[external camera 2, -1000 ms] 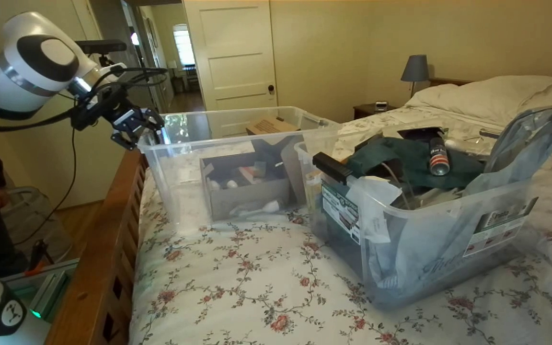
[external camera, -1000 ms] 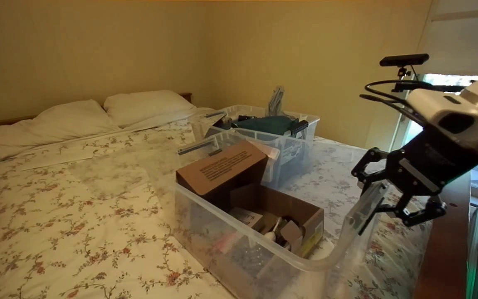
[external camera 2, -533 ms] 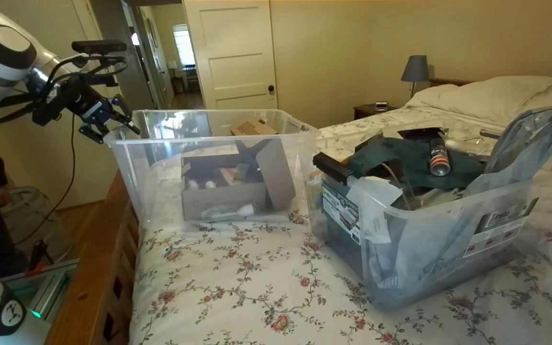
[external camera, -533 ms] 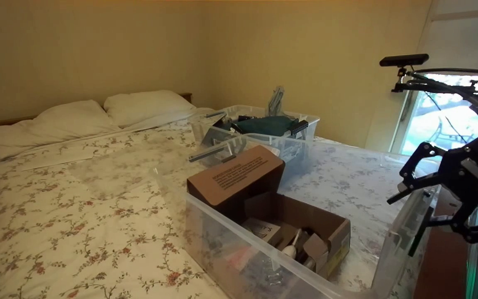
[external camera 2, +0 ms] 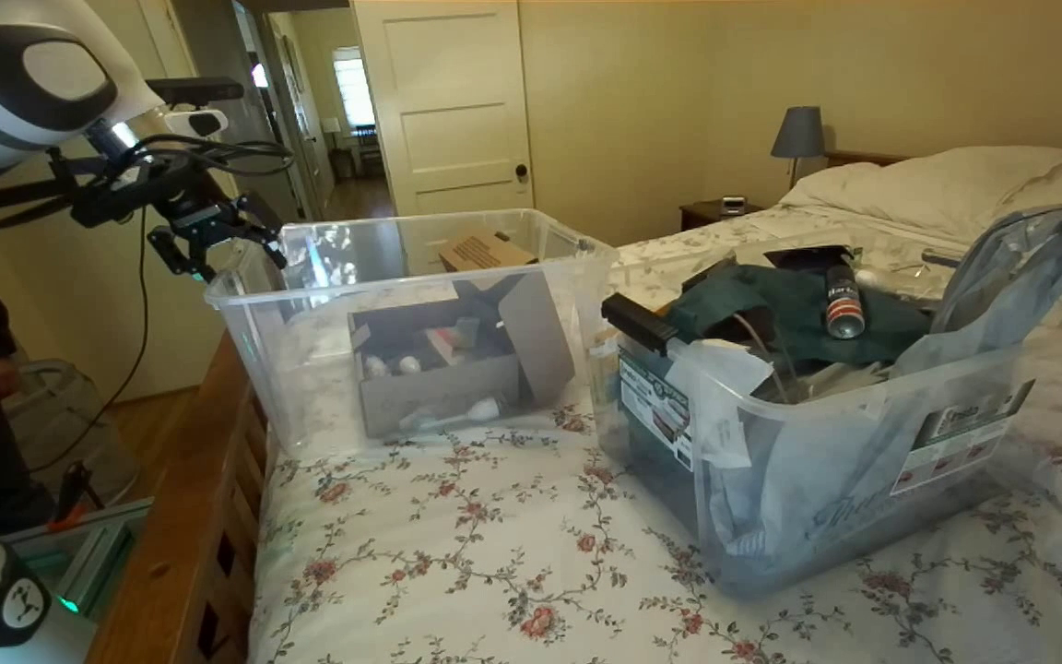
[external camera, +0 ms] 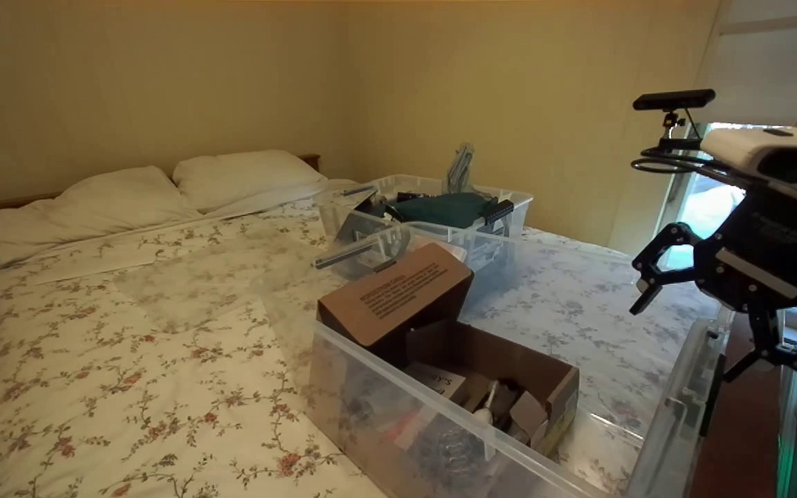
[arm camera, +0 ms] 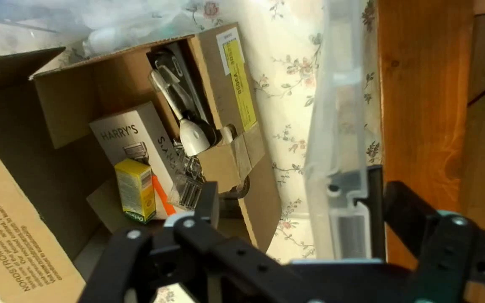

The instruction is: Pull the storage bin on the left forward

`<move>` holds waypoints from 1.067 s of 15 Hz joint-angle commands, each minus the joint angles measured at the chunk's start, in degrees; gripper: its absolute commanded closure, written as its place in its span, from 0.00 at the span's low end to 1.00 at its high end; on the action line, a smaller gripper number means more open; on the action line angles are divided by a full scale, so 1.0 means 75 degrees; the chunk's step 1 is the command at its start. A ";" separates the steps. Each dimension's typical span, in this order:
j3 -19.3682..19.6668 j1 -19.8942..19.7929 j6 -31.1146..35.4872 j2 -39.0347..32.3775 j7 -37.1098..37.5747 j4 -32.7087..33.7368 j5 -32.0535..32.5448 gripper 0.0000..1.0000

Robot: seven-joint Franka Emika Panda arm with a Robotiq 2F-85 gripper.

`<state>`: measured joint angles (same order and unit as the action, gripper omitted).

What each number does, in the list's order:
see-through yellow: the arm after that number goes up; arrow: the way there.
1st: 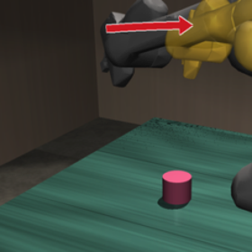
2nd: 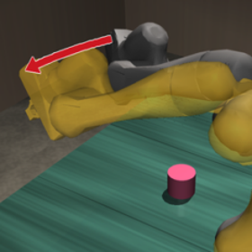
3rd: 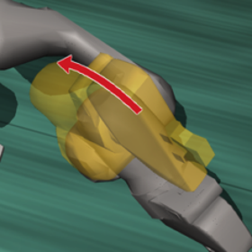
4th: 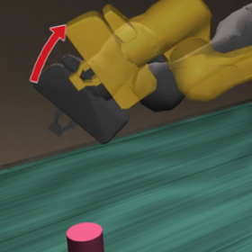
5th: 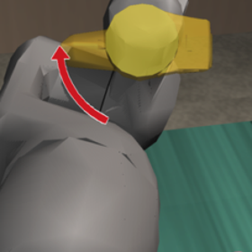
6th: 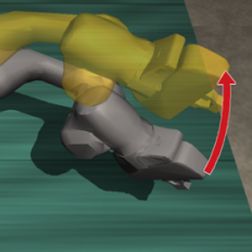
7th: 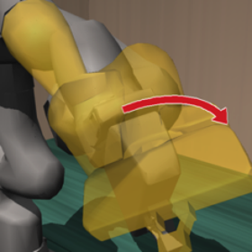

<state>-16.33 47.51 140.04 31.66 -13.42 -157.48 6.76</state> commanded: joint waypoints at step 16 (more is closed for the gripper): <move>-0.0257 -0.3487 -0.0605 0.2381 0.0276 0.0551 0.2390 0.00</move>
